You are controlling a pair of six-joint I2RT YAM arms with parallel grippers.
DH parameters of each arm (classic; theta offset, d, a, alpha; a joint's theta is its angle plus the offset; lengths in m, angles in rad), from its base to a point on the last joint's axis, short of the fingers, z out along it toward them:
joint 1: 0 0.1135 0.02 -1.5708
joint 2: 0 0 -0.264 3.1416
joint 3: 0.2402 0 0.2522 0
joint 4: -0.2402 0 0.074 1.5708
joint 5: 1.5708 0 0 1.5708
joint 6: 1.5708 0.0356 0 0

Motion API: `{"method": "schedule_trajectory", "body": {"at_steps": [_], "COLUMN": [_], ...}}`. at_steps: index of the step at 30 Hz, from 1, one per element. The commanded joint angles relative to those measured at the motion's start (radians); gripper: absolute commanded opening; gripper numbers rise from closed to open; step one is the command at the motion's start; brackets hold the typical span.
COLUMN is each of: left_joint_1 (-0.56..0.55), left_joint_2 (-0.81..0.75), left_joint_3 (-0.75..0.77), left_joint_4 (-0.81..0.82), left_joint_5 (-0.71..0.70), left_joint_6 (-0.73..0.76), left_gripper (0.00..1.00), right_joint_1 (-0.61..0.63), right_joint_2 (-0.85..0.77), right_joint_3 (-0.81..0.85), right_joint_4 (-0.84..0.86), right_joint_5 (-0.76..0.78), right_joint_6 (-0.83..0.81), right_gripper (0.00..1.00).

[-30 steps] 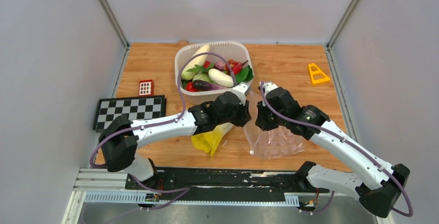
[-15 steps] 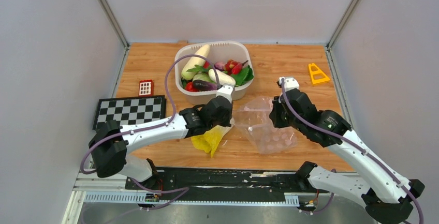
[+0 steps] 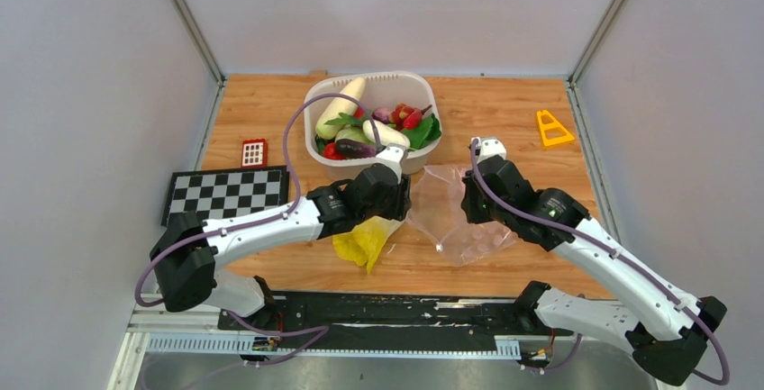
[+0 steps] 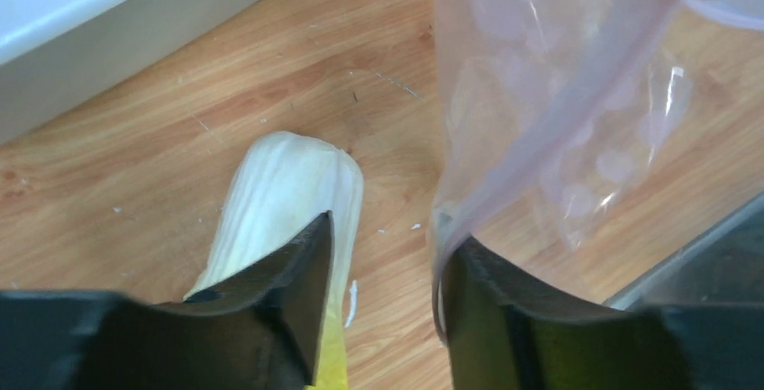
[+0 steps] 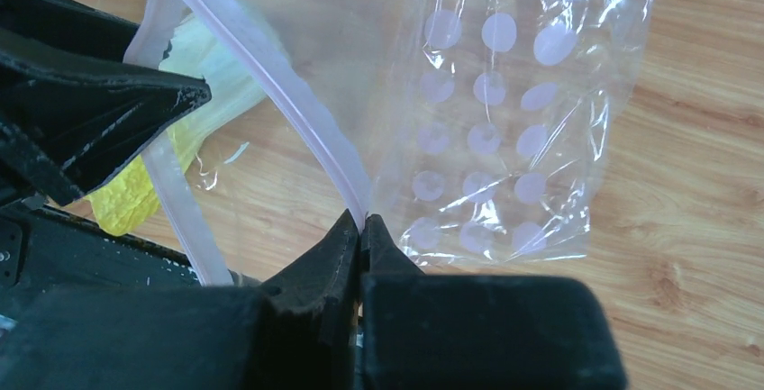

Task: Place the food in the zip-top bag and seal the zipper
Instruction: Adjust the zipper food storage bag at the center of the board, then pick up the fake vegetable from the center of the board.

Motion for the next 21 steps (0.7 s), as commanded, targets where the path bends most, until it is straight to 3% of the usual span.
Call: {"method": "schedule_trajectory", "body": {"at_steps": [1,11,14,21], "left_joint_1": [0.005,0.016,0.02,0.029], "left_joint_2": [-0.047,-0.198,-0.241,-0.302], "left_joint_3": [-0.002,-0.013,-0.019,-0.104], "left_joint_4": [-0.001,-0.052,-0.091,-0.223], "left_joint_5": [0.035,0.162,0.197,0.103], "left_joint_6": [0.03,0.106,0.127,0.181], "left_gripper": [0.6,0.92,0.95,0.98], "right_joint_1": [0.004,0.004,0.004,0.005], "right_joint_2": [-0.006,0.045,0.066,0.09], "right_joint_3": [-0.039,-0.12,-0.12,-0.123], "right_joint_4": [0.123,0.262,0.283,0.316], "right_joint_5": [0.023,-0.009,-0.025,-0.059], "right_joint_6": [0.04,0.078,0.078,0.063], "right_gripper": [0.0,0.0,0.0,0.0]}}
